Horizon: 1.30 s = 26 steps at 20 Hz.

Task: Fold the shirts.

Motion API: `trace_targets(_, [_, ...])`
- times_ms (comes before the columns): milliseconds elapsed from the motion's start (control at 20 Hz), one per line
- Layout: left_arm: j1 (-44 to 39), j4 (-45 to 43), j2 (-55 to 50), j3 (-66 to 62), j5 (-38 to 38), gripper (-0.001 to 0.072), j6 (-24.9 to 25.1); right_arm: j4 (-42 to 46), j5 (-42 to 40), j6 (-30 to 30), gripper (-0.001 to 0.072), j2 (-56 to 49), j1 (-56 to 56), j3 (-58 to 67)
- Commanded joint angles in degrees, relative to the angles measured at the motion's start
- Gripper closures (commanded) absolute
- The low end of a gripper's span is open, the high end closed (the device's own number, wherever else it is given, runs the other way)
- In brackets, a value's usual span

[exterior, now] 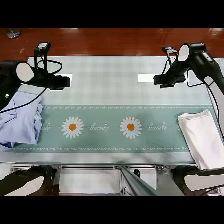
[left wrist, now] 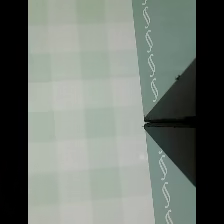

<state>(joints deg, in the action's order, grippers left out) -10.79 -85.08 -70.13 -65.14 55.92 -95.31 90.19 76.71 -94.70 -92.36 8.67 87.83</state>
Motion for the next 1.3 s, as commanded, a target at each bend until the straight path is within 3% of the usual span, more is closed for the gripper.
trace_targets(0, [0.1,0.0,0.0,0.0,0.0,0.0678,0.0,0.0,0.0,0.0,0.0697,0.0,0.0,0.0])
trace_targets(700, [0.1,0.0,-0.1,0.0,0.0,0.0678,0.0,0.0,-0.2,0.0,0.0697,0.0,0.0,0.0])
trace_targets(900, [0.2,0.0,-1.1,0.0,-2.7,0.0675,0.0,-0.1,-5.3,0.0,0.0697,0.0,0.0,0.0])
trace_targets(950, [0.2,0.0,-1.7,0.0,-2.8,0.0555,0.0,-0.1,-6.7,0.0,0.0697,0.0,0.0,0.0])
trace_targets(1000, [0.2,0.0,-2.1,0.0,-1.9,0.019,0.0,-0.3,-6.6,-0.3,0.0697,0.0,0.0,0.0])
trace_targets(1050, [0.3,-0.6,-2.1,-0.1,-1.2,0.0003,0.0,-0.4,-6.6,-0.7,0.0693,0.0,0.0,0.0])
trace_targets(1100, [0.7,-2.4,-2.0,-1.3,1.9,0.0004,0.0,-1.0,-5.9,-0.7,0.0569,0.0,0.0,0.0])
trace_targets(1150, [1.5,-4.9,-1.8,-3.2,5.8,0.0004,0.0,-1.1,-4.5,-0.6,0.0203,0.0,0.0,0.0])
trace_targets(1200, [2.7,-8.2,-1.4,-5.7,10.1,0.0004,0.3,-0.4,-2.6,0.2,0.0074,0.0,0.0,0.0])
trace_targets(1250, [4.3,-11.3,-0.1,-7.5,13.2,0.0004,1.6,2.0,0.2,2.4,0.0073,0.3,0.0,0.0])
